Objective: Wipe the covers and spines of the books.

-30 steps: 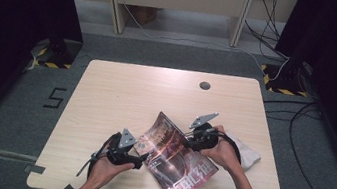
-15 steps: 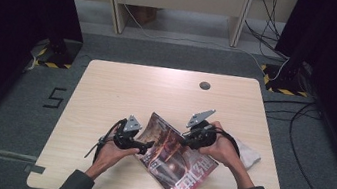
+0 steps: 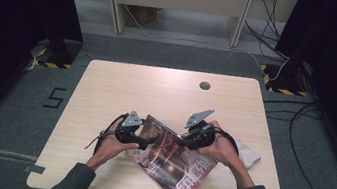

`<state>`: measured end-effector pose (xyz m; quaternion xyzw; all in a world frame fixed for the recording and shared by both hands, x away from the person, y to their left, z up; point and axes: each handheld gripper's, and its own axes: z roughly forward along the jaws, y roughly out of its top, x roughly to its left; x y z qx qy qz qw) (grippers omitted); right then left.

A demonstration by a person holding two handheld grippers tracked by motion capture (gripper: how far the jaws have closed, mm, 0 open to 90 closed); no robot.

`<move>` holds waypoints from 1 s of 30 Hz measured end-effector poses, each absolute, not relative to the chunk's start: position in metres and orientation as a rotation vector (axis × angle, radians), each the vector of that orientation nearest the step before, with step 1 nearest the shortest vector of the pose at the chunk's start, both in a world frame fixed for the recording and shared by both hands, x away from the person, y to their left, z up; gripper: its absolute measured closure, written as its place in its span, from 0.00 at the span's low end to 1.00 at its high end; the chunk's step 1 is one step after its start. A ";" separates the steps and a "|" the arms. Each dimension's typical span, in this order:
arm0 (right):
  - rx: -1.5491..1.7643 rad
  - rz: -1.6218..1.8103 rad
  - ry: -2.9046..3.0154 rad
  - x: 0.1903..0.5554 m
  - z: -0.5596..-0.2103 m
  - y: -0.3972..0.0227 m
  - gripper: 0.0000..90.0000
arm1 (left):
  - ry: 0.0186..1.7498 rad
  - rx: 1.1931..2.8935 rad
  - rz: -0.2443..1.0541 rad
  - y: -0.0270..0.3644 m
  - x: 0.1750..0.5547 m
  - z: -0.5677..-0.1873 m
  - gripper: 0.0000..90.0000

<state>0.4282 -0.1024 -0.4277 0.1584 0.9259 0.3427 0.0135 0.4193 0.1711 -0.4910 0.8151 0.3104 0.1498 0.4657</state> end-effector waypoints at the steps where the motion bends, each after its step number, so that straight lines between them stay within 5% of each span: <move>1: 0.488 1.071 2.886 0.428 -0.428 -0.102 0.92 | 0.755 1.999 0.357 0.171 0.420 -0.492 0.16; 11: 0.460 1.075 2.897 0.428 -0.427 -0.098 0.93 | 0.678 1.998 0.323 0.168 0.420 -0.494 0.19; 30: 0.489 1.038 2.896 0.437 -0.430 -0.101 0.91 | 0.552 2.043 0.444 0.184 0.402 -0.486 0.72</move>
